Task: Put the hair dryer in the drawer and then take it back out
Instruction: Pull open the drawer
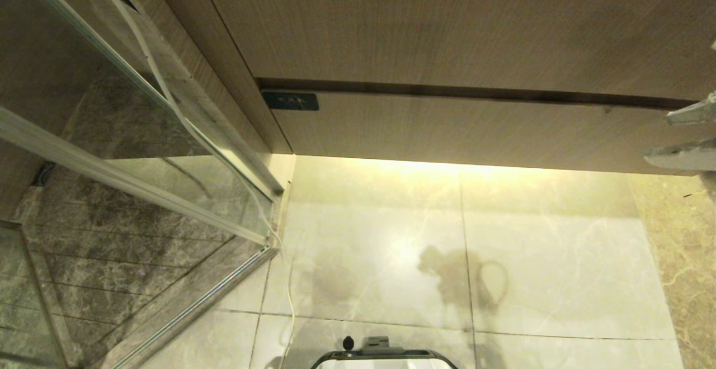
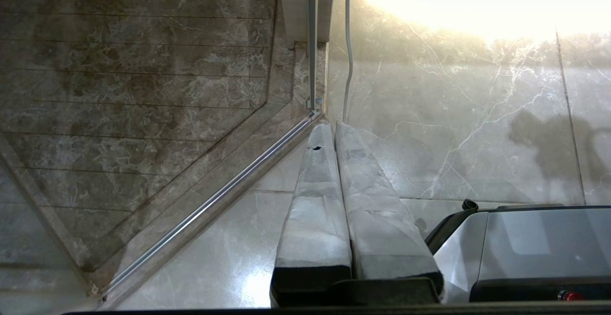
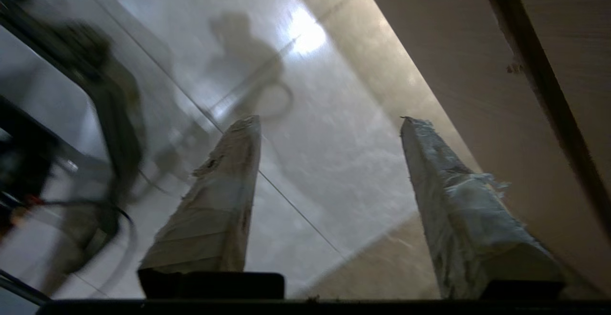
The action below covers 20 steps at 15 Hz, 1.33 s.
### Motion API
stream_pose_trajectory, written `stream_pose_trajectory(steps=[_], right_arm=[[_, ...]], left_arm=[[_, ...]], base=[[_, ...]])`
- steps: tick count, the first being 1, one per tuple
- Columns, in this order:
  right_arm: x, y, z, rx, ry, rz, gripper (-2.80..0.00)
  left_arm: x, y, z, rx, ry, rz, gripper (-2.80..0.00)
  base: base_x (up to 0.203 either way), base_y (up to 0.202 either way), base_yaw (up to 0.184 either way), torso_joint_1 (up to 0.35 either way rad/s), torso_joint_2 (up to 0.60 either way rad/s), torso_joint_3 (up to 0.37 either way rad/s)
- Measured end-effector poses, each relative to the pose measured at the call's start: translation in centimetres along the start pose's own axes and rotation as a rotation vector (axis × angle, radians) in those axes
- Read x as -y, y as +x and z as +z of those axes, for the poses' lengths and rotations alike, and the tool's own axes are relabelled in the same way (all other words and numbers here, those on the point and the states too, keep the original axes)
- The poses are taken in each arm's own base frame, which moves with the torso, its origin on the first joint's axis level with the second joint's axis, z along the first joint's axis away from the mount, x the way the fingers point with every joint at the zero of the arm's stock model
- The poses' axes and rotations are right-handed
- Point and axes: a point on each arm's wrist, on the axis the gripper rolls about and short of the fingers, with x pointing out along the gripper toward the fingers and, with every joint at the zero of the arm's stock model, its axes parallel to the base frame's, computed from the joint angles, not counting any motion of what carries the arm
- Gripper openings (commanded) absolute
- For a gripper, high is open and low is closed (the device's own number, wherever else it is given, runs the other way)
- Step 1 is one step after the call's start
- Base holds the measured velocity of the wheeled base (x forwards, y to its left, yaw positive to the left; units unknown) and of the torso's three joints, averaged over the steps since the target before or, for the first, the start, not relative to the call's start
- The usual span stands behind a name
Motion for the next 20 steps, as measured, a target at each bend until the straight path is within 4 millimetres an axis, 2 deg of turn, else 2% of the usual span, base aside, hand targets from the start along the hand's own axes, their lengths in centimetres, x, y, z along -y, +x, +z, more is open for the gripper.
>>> stream_pose_trajectory(steps=[3, 5, 8, 10, 13, 17, 20], right_arm=[[0.4, 2.5, -0.1, -0.074, -0.109, 0.005, 0.0], [0.5, 4.2, -0.5, -0.081, -0.27, -0.01, 0.0], [0.5, 7.4, -1.3, -0.009, -0.479, -0.093, 0.0], [0.1, 9.8, -3.0, 0.065, -0.548, -0.101, 0.0], [1.6, 12.5, -4.7, 0.206, -0.695, -0.161, 0.0], [3.2, 14.2, -5.5, 0.222, -0.683, -0.165, 0.0], [4.5, 15.7, -5.4, 0.216, -0.668, -0.175, 0.0]], left_arm=[[0.0, 0.0, 0.0, 0.0, 0.0, 0.0, -2.8], [0.0, 0.0, 0.0, 0.0, 0.0, 0.0, -2.8], [0.0, 0.0, 0.0, 0.0, 0.0, 0.0, -2.8], [0.0, 0.0, 0.0, 0.0, 0.0, 0.0, -2.8], [0.0, 0.0, 0.0, 0.0, 0.0, 0.0, -2.8], [0.0, 0.0, 0.0, 0.0, 0.0, 0.0, -2.8], [0.0, 0.0, 0.0, 0.0, 0.0, 0.0, -2.8]], base=[[0.0, 0.0, 0.0, 0.0, 0.0, 0.0], [0.0, 0.0, 0.0, 0.0, 0.0, 0.0], [0.0, 0.0, 0.0, 0.0, 0.0, 0.0], [0.0, 0.0, 0.0, 0.0, 0.0, 0.0], [0.0, 0.0, 0.0, 0.0, 0.0, 0.0], [0.0, 0.0, 0.0, 0.0, 0.0, 0.0], [0.0, 0.0, 0.0, 0.0, 0.0, 0.0]])
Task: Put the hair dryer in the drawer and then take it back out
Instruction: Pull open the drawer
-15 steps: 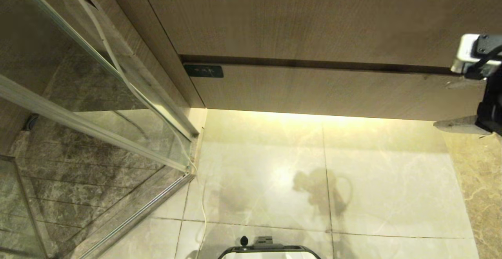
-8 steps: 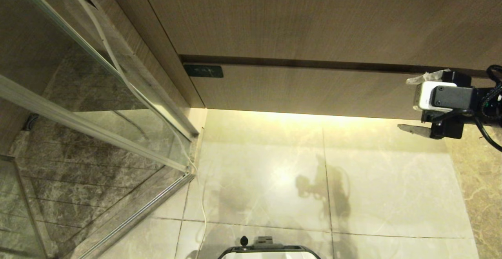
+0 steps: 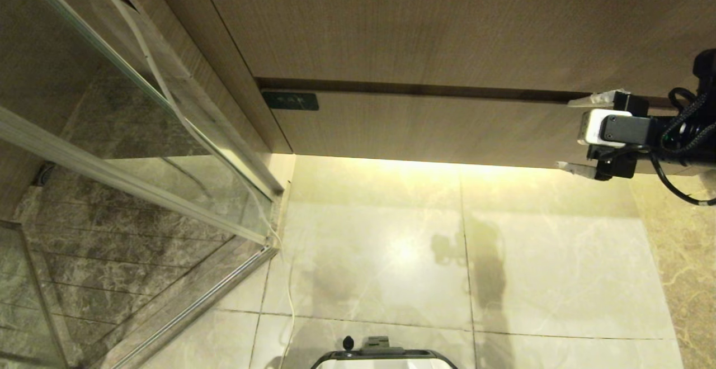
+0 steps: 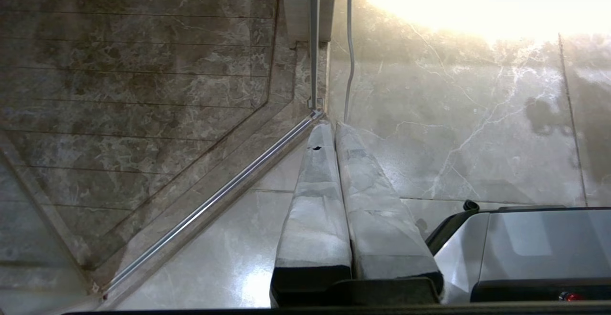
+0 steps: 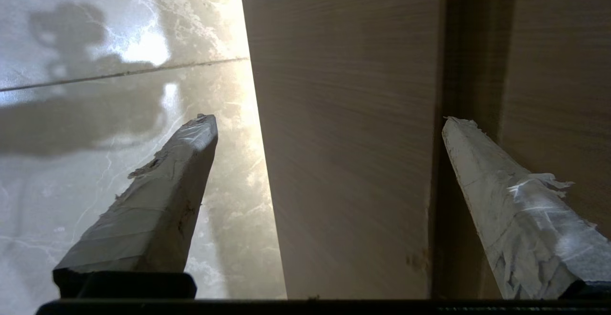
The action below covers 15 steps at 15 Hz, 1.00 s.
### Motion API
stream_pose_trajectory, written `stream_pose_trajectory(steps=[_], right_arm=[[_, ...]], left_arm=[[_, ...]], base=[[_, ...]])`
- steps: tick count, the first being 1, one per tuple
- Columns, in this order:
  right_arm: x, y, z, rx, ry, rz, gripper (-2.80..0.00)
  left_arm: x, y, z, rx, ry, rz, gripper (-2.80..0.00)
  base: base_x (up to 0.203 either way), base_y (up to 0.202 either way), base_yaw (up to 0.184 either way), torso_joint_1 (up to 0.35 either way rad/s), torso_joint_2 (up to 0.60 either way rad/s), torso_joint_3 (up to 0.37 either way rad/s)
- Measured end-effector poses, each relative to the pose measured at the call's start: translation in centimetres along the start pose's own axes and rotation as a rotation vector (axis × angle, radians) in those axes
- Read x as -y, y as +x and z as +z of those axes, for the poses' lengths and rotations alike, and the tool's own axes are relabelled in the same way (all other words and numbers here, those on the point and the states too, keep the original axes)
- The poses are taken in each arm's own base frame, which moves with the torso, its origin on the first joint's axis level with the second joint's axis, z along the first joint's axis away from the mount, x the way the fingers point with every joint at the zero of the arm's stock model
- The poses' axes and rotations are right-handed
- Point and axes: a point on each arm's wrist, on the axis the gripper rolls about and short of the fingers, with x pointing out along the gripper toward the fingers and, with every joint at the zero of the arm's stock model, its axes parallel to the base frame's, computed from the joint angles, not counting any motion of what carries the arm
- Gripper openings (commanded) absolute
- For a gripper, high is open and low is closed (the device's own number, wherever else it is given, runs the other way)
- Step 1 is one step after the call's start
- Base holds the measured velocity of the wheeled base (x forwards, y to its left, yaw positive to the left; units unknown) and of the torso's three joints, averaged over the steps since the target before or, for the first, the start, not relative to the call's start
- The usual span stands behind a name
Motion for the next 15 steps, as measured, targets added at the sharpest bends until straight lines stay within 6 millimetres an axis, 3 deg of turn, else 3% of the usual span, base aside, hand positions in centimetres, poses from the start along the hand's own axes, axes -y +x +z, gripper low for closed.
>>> stream_pose_trajectory(steps=[8, 15], right_arm=[[1.3, 4.0, -1.8, -0.005, -0.003, -0.022, 0.0], [0.8, 5.4, -2.6, -0.033, 0.003, -0.009, 0.0]], left_arm=[[0.0, 0.0, 0.0, 0.0, 0.0, 0.0, -2.8], [0.0, 0.0, 0.0, 0.0, 0.0, 0.0, -2.8]], base=[[0.0, 0.0, 0.0, 0.0, 0.0, 0.0], [0.0, 0.0, 0.0, 0.0, 0.0, 0.0]])
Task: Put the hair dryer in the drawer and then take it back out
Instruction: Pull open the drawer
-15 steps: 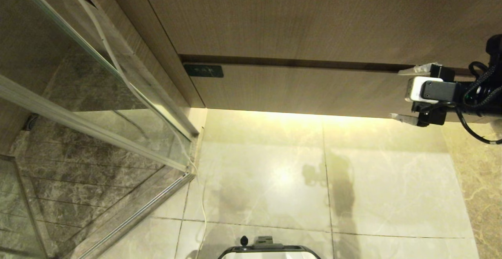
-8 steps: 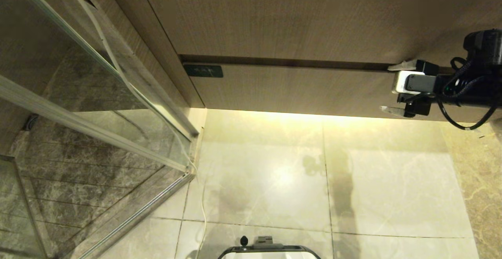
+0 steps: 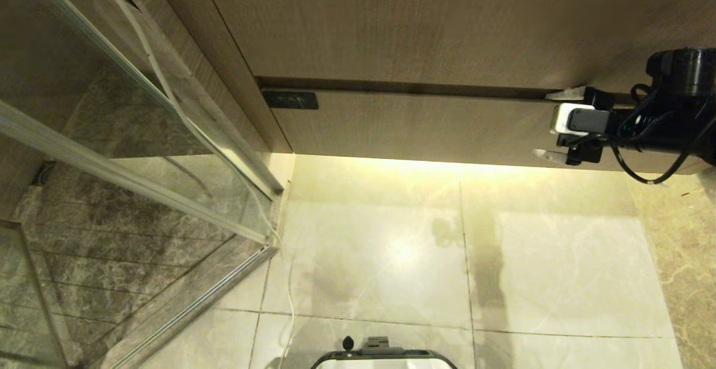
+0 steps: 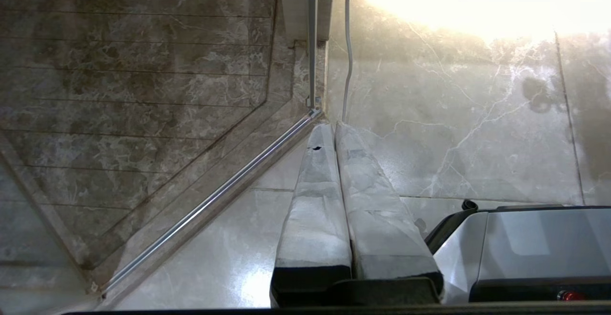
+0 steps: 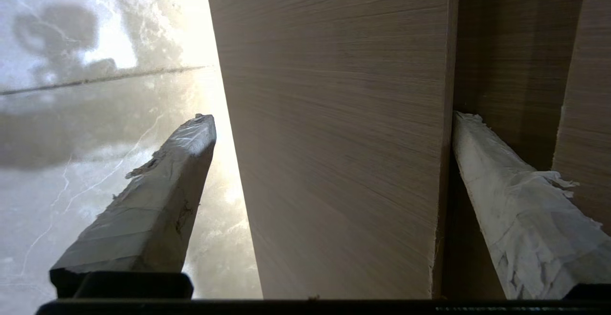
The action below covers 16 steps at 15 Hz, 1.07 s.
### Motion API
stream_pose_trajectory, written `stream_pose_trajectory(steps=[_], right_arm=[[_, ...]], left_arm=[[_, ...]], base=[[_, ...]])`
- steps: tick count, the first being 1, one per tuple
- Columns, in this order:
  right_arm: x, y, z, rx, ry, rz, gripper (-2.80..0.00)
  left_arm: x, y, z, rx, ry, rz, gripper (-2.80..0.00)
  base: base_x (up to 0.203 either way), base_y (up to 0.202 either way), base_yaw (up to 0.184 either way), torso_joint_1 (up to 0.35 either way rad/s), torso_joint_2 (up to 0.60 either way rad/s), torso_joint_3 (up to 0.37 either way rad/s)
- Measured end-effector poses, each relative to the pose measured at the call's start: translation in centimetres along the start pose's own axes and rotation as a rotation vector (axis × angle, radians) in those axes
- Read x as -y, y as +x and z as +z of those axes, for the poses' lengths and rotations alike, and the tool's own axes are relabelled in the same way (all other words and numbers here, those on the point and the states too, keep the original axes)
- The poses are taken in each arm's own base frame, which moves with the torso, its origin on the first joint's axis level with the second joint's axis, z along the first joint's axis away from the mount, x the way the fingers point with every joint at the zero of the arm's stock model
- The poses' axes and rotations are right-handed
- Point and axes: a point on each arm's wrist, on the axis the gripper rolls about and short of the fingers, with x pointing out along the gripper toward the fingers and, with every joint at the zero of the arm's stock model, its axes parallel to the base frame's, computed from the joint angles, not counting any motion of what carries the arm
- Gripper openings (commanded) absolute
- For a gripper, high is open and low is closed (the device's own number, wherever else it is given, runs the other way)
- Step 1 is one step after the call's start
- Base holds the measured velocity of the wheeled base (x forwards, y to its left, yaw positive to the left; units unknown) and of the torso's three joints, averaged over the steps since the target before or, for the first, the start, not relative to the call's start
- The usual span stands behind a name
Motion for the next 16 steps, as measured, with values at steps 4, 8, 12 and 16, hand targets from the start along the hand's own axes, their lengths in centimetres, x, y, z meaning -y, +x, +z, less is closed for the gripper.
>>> stream_pose_trajectory(steps=[4, 8, 12, 16], right_arm=[[-0.9, -0.9, -0.3, -0.108, 0.057, 0.135, 0.0], [-1.5, -2.2, -0.2, -0.212, 0.114, 0.238, 0.0], [-2.9, -3.8, -0.1, -0.354, 0.226, 0.367, 0.0], [-3.2, -5.3, 0.5, -0.369, 0.239, 0.409, 0.0]], left_arm=[[0.0, 0.0, 0.0, 0.0, 0.0, 0.0, -2.8], [0.0, 0.0, 0.0, 0.001, 0.0, 0.0, -2.8], [0.0, 0.0, 0.0, 0.0, 0.0, 0.0, -2.8], [0.0, 0.0, 0.0, 0.001, 0.0, 0.0, -2.8]], base=[[0.0, 0.0, 0.0, 0.0, 0.0, 0.0], [0.0, 0.0, 0.0, 0.0, 0.0, 0.0], [0.0, 0.0, 0.0, 0.0, 0.0, 0.0], [0.0, 0.0, 0.0, 0.0, 0.0, 0.0]])
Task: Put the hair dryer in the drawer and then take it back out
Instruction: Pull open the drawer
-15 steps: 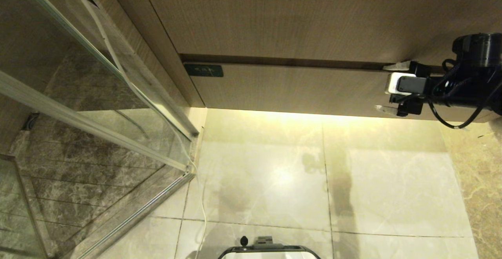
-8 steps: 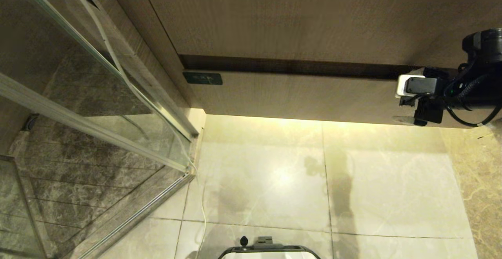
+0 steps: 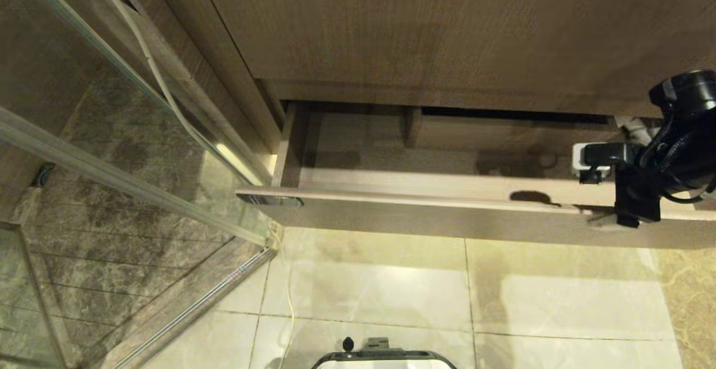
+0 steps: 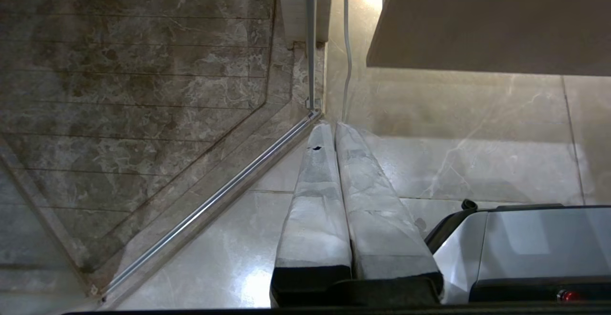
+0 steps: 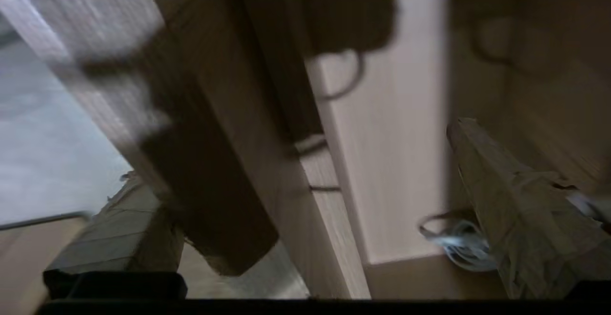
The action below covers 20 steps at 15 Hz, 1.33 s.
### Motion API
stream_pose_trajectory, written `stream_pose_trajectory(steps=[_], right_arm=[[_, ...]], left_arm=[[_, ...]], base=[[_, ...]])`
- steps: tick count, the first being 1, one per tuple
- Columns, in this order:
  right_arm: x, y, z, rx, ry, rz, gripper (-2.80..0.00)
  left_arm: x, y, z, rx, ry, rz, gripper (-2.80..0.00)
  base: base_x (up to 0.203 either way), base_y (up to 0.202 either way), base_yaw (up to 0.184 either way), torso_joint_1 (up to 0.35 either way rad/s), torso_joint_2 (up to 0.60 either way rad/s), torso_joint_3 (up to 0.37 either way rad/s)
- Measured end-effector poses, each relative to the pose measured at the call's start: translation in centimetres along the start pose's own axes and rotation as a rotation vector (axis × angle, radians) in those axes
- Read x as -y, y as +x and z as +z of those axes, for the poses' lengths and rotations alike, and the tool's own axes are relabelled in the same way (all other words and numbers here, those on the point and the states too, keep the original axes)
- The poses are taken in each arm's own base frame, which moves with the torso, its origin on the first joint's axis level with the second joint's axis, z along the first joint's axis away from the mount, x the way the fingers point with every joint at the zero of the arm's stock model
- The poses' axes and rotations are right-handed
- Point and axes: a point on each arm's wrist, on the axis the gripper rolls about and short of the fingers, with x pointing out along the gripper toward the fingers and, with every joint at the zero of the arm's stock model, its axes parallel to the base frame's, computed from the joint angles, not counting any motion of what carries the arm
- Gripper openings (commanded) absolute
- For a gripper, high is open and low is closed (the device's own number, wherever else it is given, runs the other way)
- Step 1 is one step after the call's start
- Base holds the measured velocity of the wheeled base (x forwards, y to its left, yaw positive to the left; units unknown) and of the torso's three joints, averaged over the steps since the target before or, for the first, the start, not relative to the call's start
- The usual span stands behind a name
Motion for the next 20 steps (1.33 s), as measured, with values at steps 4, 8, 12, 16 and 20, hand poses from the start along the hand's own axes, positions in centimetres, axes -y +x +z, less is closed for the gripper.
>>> stream_pose_trajectory(steps=[4, 8, 12, 16, 20], right_arm=[[-2.1, -3.2, -0.8, -0.005, 0.023, -0.029, 0.0], [-8.1, -9.2, -2.5, -0.039, 0.16, 0.015, 0.0], [-13.7, -13.5, -3.2, 0.023, 0.344, 0.014, -2.8], [-13.4, -15.7, -2.9, 0.078, 0.375, -0.089, -2.8], [-7.8, -16.6, -1.8, 0.181, 0.58, -0.289, -2.8]], left_arm=[[0.0, 0.0, 0.0, 0.0, 0.0, 0.0, -2.8], [0.0, 0.0, 0.0, 0.0, 0.0, 0.001, -2.8], [0.0, 0.0, 0.0, 0.0, 0.0, 0.001, -2.8], [0.0, 0.0, 0.0, 0.0, 0.0, 0.0, -2.8], [0.0, 0.0, 0.0, 0.0, 0.0, 0.0, -2.8]], base=[[0.0, 0.0, 0.0, 0.0, 0.0, 0.0], [0.0, 0.0, 0.0, 0.0, 0.0, 0.0], [0.0, 0.0, 0.0, 0.0, 0.0, 0.0], [0.0, 0.0, 0.0, 0.0, 0.0, 0.0], [0.0, 0.0, 0.0, 0.0, 0.0, 0.0]])
